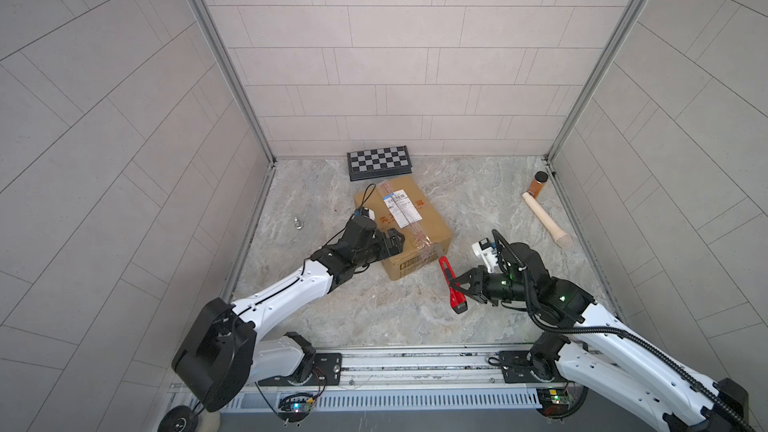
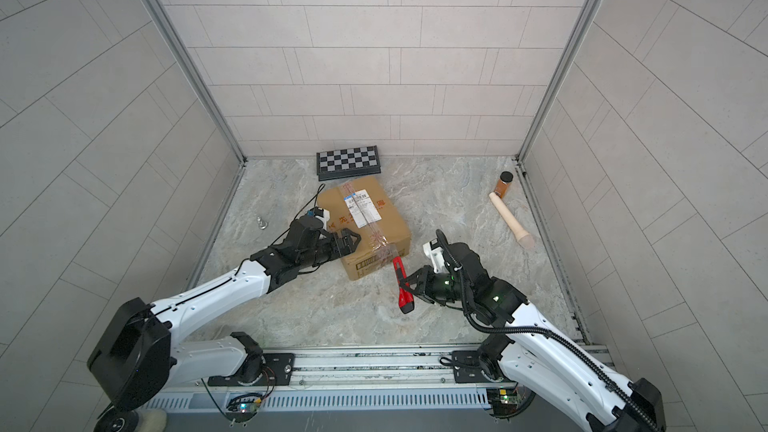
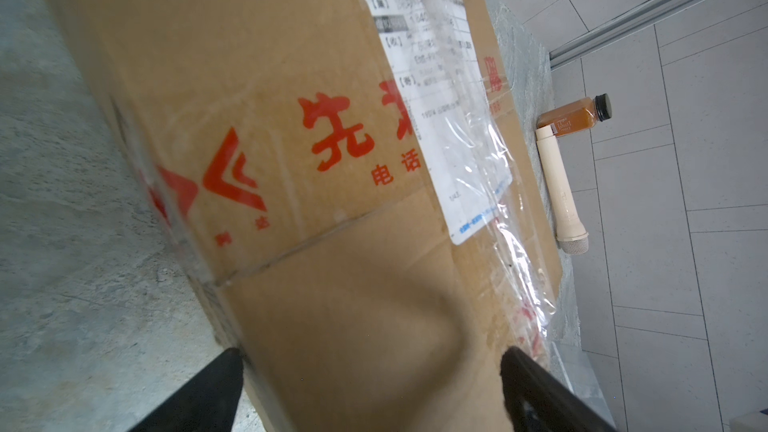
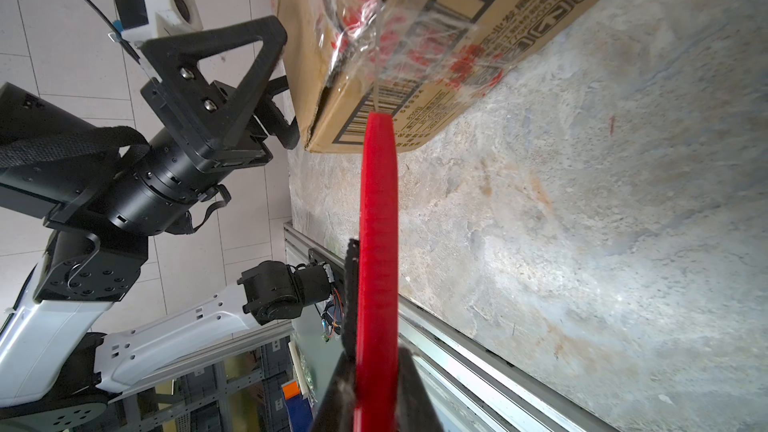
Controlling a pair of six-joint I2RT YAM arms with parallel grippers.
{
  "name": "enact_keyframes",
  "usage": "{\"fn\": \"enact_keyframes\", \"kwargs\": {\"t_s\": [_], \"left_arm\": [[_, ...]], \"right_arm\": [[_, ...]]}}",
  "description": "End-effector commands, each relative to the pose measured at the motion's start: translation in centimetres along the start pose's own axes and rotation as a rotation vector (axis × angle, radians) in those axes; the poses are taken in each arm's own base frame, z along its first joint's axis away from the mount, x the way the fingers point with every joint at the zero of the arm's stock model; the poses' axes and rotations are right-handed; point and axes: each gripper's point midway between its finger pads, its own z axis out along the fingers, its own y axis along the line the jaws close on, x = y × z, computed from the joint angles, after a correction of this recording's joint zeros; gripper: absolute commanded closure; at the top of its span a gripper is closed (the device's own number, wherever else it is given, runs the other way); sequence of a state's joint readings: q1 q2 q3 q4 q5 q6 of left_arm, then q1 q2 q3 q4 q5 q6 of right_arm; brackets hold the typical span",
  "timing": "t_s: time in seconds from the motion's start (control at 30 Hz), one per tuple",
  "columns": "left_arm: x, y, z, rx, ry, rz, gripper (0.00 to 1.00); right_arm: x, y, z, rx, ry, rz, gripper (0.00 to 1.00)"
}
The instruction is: Unpack the express box
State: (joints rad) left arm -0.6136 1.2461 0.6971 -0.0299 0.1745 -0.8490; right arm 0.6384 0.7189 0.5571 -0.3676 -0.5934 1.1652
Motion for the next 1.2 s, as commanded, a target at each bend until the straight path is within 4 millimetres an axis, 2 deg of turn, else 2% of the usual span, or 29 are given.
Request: {"fn": "enact_keyframes", "kwargs": {"t_s": [0.0,1.17], "left_arm": [[0.47,0.2,0.31,0.003,0.008,0.002,0.0],[0.64,0.44,0.22,0.004,0.004,-0.003,0.0]], "right_arm": [[-0.24,-0.13,-0.28,-0.003,-0.025,0.016,1.0],[-0.94,0.66,0.71,-0.027,-0.019,0.002,1.0]]}}
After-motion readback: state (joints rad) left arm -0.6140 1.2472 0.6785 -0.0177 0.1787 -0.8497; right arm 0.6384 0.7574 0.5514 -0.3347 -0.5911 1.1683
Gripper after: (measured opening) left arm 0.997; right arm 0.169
